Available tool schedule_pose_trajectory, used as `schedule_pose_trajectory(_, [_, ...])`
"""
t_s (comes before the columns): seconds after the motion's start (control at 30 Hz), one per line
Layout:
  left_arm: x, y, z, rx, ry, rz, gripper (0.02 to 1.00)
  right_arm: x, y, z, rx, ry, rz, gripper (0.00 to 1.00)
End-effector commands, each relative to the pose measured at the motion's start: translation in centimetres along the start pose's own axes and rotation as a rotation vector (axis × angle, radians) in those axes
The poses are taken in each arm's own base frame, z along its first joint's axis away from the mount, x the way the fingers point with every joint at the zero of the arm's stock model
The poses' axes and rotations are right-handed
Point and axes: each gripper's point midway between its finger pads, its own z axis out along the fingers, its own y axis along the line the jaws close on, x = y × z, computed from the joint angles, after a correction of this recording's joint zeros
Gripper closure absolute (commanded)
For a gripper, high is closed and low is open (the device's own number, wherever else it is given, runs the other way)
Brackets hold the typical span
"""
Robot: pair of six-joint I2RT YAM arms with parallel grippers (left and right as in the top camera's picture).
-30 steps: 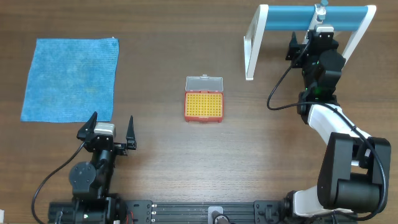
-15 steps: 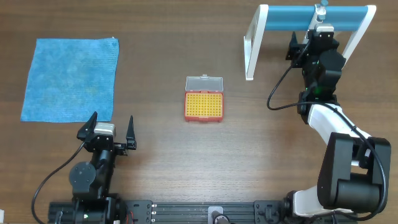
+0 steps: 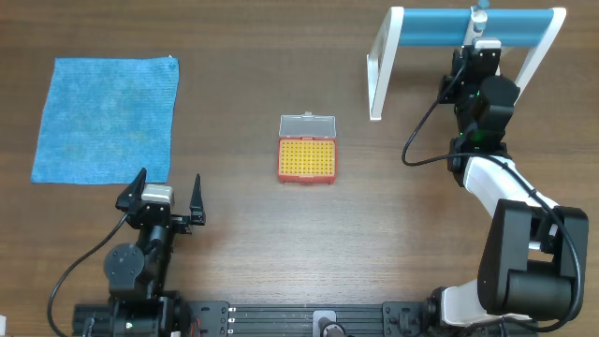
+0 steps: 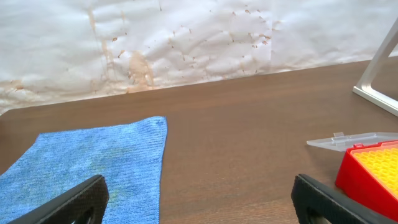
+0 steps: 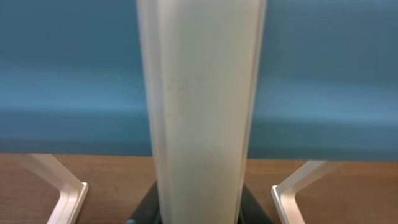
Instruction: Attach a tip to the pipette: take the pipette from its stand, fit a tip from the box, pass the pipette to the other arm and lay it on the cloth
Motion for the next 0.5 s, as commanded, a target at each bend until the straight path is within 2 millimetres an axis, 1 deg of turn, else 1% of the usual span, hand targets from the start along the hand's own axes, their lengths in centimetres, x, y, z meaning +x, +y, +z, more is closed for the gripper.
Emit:
schedule_pose_trajectory(0.03, [0.2,0.2,0.0,-0.013,0.004,-0.003,0.069,-0.7,-0.4,0.3,0.001,-0.018,-0.001,0.925])
schedule_pose_trajectory(0.23, [0.2,0.2,0.0,-0.013,0.004,-0.003,0.069,-1.1,-0.5,0.2,0.002,-0.032,-0.002,0.921])
schedule_pose_trajectory(0.33, [0.2,0.2,0.0,-0.013,0.004,-0.003,0.069,-2.2,-0.6,0.0,0.005,-0.068,0.008,0.921])
schedule_pose_trajectory(0.5, [0.2,0.2,0.0,-0.013,0.004,-0.003,0.069,-4.1,-0.6,-0.8,0.002,-0.11,0.08,0.919])
